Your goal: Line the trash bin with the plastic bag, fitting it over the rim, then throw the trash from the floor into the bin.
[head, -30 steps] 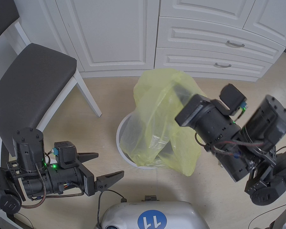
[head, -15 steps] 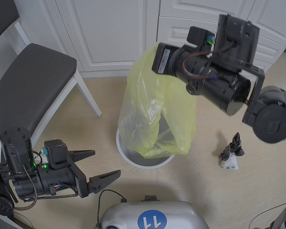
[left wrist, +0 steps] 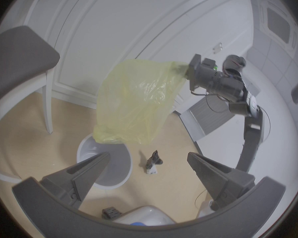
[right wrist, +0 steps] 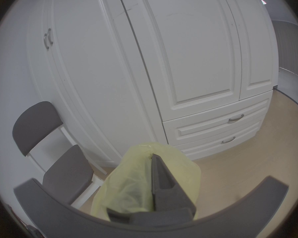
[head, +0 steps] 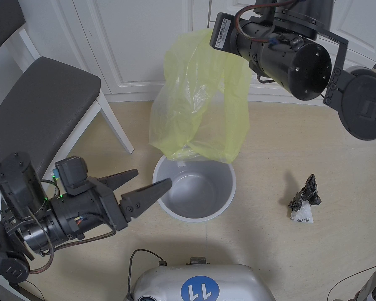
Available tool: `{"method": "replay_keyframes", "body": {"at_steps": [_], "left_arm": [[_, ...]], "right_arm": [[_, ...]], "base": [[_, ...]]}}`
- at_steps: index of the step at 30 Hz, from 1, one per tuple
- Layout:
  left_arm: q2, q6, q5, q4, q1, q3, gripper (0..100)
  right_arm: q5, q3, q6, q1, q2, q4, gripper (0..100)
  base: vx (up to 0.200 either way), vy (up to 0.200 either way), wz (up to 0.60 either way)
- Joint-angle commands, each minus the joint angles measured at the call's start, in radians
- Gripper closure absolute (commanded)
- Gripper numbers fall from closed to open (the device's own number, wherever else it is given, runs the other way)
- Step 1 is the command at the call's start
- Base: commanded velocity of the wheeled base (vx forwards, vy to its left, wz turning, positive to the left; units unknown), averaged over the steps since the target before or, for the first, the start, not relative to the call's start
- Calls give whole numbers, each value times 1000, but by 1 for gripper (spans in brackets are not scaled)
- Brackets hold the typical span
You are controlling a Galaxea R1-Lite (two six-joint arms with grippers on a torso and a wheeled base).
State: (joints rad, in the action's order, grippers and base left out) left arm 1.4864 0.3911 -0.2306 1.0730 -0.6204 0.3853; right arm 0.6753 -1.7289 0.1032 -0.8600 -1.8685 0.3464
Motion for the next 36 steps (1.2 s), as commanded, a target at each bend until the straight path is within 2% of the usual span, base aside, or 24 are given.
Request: {"method": "replay_keyframes", "body": {"at_steps": [1,9,12,13,15,16,17,20,27,36], "left_arm": [[178,69,33,81,-2,30,0],[270,68,37,85,5,55,0],[339,71,50,122,25,75,0],[391,81,82,179,27,89,0],[391,81,82,179,27,89,0],[454,135,122,306,22,93,0],[473,160,123,369,22,86,0],[519,212,122,470,25,81,0],[522,278,117,458,22,90,0],[522,295,122,458,4,96,0]], "right_arm": [[47,-41,-2,-21,22,-6,100],[49,-126,6,-22,22,-6,100],[49,-150,6,-39,25,-4,100],[49,-156,13,-54,25,-1,100],[49,-156,13,-54,25,-1,100],[49,-158,27,-76,26,-1,100],[50,-158,27,-83,26,-1,100],[50,-161,27,-97,32,-1,100],[52,-162,26,-146,51,-1,100],[78,-182,26,-202,46,-3,100]], "base": [[0,0,0],[0,0,0],[0,0,0],[0,0,0],[0,0,0],[0,0,0],[0,0,0],[0,0,0],[0,0,0],[0,0,0]]}}
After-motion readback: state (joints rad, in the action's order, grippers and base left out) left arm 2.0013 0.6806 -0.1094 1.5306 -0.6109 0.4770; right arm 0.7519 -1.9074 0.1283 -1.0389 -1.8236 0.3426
